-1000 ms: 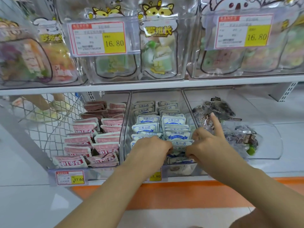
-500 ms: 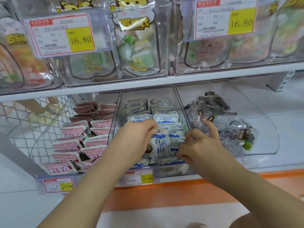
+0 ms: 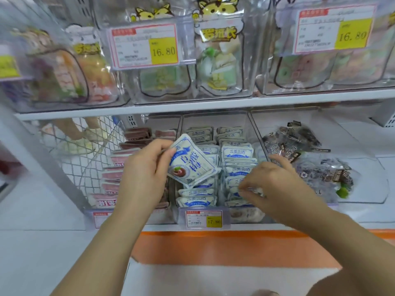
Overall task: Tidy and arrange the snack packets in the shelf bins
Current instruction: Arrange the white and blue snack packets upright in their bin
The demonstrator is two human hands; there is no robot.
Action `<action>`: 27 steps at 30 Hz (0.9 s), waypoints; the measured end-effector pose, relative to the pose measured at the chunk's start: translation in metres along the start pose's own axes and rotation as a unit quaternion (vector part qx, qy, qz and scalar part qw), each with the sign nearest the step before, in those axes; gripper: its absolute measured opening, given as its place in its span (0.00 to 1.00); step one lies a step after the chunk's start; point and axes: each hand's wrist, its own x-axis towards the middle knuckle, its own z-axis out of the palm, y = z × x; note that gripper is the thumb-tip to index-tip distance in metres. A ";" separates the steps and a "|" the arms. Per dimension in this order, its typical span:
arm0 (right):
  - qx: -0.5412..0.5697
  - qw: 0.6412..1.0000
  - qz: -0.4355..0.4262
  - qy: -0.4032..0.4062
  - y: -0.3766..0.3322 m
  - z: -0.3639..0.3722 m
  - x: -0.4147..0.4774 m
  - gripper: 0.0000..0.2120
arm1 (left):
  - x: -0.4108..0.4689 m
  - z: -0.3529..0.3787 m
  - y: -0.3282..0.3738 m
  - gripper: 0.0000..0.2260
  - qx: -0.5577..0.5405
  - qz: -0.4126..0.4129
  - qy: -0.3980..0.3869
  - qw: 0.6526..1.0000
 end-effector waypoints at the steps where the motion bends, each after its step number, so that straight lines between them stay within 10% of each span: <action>1: 0.020 1.000 -0.013 -0.003 -0.006 0.000 0.007 0.03 | -0.001 -0.004 -0.002 0.06 -0.004 -0.003 0.012 1.000; 11: 0.032 0.988 0.040 -0.144 -0.030 0.013 0.069 0.09 | -0.006 -0.004 -0.017 0.08 -0.012 0.038 0.022 0.999; 20: 0.262 0.955 0.095 -0.100 -0.016 0.001 0.067 0.13 | 0.004 0.020 -0.025 0.10 0.133 0.183 -0.110 0.968; 27: 0.190 0.975 0.030 -0.110 -0.028 0.016 0.063 0.06 | 0.009 0.035 -0.027 0.08 0.207 0.210 -0.143 0.945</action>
